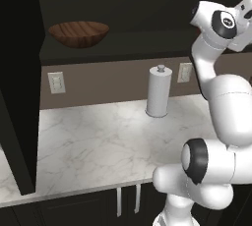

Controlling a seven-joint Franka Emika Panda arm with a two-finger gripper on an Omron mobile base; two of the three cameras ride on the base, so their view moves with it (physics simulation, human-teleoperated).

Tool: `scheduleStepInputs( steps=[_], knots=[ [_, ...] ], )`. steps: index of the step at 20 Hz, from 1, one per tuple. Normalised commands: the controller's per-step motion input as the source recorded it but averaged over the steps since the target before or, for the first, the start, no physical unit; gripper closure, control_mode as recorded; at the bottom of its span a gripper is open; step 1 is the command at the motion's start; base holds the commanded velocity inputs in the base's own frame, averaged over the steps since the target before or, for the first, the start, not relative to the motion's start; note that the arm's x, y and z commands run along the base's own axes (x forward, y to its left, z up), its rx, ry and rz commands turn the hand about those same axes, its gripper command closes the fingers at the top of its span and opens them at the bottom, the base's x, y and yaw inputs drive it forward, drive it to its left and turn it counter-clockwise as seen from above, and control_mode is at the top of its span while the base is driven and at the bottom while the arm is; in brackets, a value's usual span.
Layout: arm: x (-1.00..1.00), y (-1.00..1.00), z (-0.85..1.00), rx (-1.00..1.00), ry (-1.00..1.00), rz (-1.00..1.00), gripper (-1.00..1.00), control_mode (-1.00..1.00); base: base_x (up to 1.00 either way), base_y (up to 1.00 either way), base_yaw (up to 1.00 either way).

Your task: Move the bowls from the cabinet to the plates on the dining table.

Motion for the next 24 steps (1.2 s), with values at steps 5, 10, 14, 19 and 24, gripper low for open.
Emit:
scheduleStepInputs(
  steps=[5, 10, 14, 19, 24],
  knots=[
    [-0.69, -0.37, 0.00, 0.00, -0.01, -0.06, -1.00, -1.00, 0.00, 0.00, 0.00],
    [-0.97, -0.54, -0.02, 0.02, -0.10, -0.05, -1.00, -1.00, 0.00, 0.00, 0.00],
    [-1.00, -0.61, -0.07, 0.03, -0.14, -0.06, -1.00, -1.00, 0.00, 0.00, 0.00],
    [-0.69, -0.60, -0.15, 0.00, -0.12, -0.03, -1.00, -1.00, 0.00, 0.00, 0.00],
    [-0.25, -0.38, -0.09, 0.00, -0.05, 0.00, -1.00, -1.00, 0.00, 0.00, 0.00]
  ],
)
